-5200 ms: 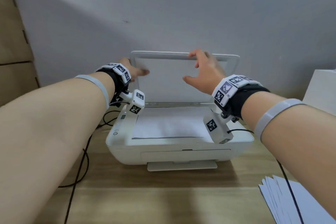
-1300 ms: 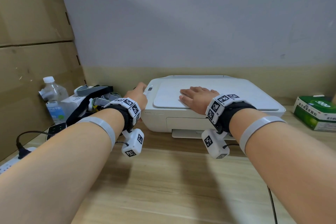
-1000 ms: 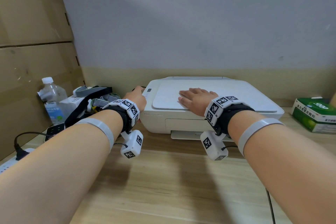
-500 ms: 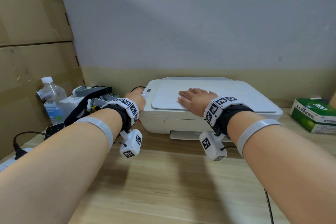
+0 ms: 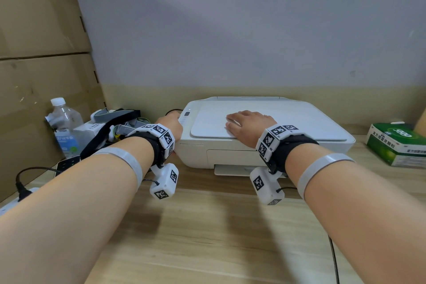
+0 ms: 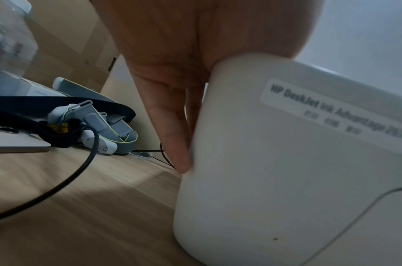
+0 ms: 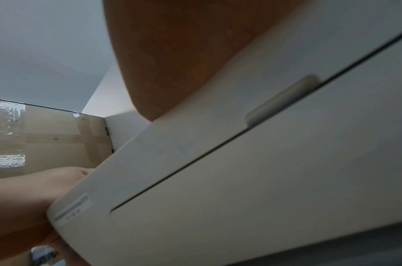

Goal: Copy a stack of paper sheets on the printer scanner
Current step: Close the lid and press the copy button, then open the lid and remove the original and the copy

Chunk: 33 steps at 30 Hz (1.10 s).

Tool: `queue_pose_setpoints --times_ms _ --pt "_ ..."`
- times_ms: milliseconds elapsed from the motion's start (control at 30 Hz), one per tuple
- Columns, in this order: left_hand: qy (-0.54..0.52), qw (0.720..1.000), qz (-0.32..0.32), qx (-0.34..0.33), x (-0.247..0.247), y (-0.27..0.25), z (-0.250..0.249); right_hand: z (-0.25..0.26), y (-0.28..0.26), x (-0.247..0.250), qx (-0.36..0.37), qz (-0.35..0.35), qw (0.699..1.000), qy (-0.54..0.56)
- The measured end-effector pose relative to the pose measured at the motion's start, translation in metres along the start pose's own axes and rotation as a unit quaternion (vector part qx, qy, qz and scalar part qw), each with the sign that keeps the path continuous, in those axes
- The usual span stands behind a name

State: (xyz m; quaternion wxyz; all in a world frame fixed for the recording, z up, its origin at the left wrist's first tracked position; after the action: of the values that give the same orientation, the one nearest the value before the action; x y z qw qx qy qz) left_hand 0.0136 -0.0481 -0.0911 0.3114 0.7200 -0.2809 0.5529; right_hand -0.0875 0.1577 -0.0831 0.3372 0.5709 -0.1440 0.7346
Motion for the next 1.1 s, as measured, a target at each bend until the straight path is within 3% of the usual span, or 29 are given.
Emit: queue_pose_setpoints --times_ms 167,367,467,567,733,833,967,1033,1100 --pt "0.052 0.999 0.007 -0.007 0.004 -0.002 0.000 -0.008 -0.002 0.003 -0.022 -0.047 0.998 0.024" --pt "0.171 0.983 -0.044 -0.042 0.017 -0.010 -0.006 -0.050 -0.023 0.026 -0.148 -0.036 0.988 -0.007" --pt "0.181 0.979 -0.064 -0.070 0.020 -0.013 -0.020 -0.080 -0.036 0.040 -0.239 -0.059 0.969 -0.006" --pt "0.115 0.992 -0.027 -0.053 0.018 -0.012 -0.036 -0.100 -0.053 0.063 -0.314 -0.065 0.947 0.018" --pt "0.097 0.992 0.072 -0.035 0.027 -0.014 -0.071 -0.118 -0.062 0.084 -0.333 -0.084 0.938 0.051" --pt "0.231 0.964 0.128 -0.043 0.022 0.017 -0.069 -0.125 -0.062 0.092 -0.334 -0.125 0.924 0.139" --pt "0.142 0.979 0.138 0.041 -0.005 0.111 -0.047 -0.129 -0.063 0.110 -0.357 -0.162 0.891 0.229" --pt "0.020 0.990 0.104 0.094 0.013 0.085 -0.054 -0.134 -0.058 0.124 -0.337 -0.186 0.891 0.240" --pt "-0.149 0.977 0.059 0.142 0.045 0.047 -0.057 -0.133 -0.052 0.140 -0.316 -0.241 0.850 0.347"
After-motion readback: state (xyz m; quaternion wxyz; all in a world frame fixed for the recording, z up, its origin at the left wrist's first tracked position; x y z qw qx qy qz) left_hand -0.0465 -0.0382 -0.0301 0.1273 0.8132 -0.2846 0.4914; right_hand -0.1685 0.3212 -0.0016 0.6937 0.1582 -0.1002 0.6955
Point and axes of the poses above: each hand's wrist, its own y-axis towards the middle knuckle, its own x-axis out of the back of the hand, z = x × y, the point moved 4 cm from there along y, towards the middle knuckle, and after that the axes turned 12 degrees about y, right-handed, at the moved point
